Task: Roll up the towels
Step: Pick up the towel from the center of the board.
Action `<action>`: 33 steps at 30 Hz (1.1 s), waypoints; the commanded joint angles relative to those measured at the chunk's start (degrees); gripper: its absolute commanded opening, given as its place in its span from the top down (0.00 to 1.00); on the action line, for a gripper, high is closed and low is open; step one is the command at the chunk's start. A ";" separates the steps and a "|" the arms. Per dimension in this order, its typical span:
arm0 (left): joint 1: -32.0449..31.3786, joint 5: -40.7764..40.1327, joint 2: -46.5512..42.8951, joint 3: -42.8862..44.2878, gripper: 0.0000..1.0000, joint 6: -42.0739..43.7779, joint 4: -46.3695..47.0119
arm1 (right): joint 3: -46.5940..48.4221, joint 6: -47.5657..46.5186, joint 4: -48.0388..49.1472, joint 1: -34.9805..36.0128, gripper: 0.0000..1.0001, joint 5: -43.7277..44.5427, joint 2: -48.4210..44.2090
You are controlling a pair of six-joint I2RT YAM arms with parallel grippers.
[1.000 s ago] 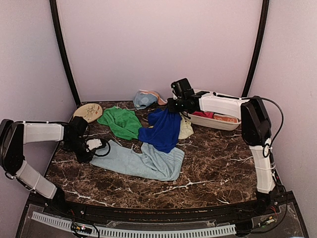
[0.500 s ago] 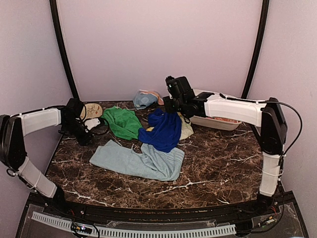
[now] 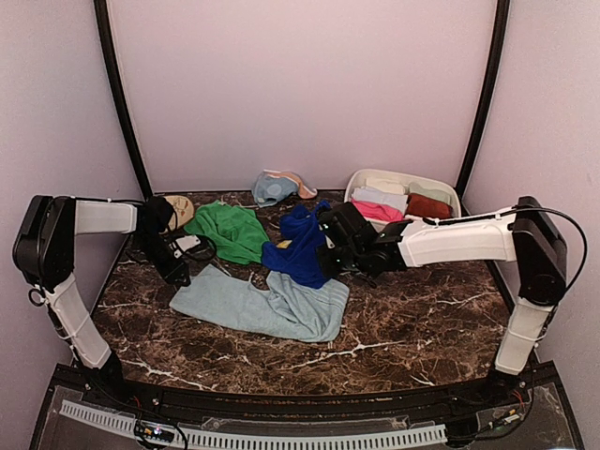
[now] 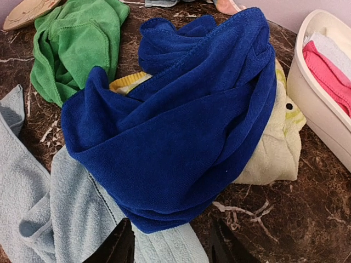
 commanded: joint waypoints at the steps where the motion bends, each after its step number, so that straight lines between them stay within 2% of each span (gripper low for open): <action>1: -1.01 1.19 0.98 0.03 0.66 -2.15 1.11 | -1.53 3.84 3.88 1.23 0.55 -2.71 -3.07; 5: -2.85 0.01 1.22 -1.63 0.70 -2.25 2.60 | -2.11 4.68 4.53 1.42 0.56 -3.92 -2.52; 13: -3.30 -2.06 -1.54 -2.66 1.00 -2.43 2.81 | -0.55 4.65 5.05 1.54 0.60 -9.41 0.56; 23: -3.32 -2.45 -12.64 -3.34 1.00 -3.37 -1.72 | 5.19 2.88 5.08 6.38 0.58 -16.74 8.60; 29: -3.31 -3.18 -16.76 -4.28 1.00 -3.60 -4.15 | 8.08 3.89 3.67 6.87 0.58 -21.14 13.96; 31: -3.28 -3.26 -18.01 -4.32 1.00 -3.55 -4.65 | 8.31 4.29 3.20 6.87 0.67 -21.07 14.91; 32: -3.30 -3.37 -18.63 -4.38 1.00 -3.56 -4.84 | 8.33 4.53 3.07 6.87 0.74 -20.86 15.02; 33: -3.27 -3.52 -19.17 -4.32 1.00 -3.65 -4.89 | 8.24 4.72 3.09 6.87 0.86 -20.13 14.76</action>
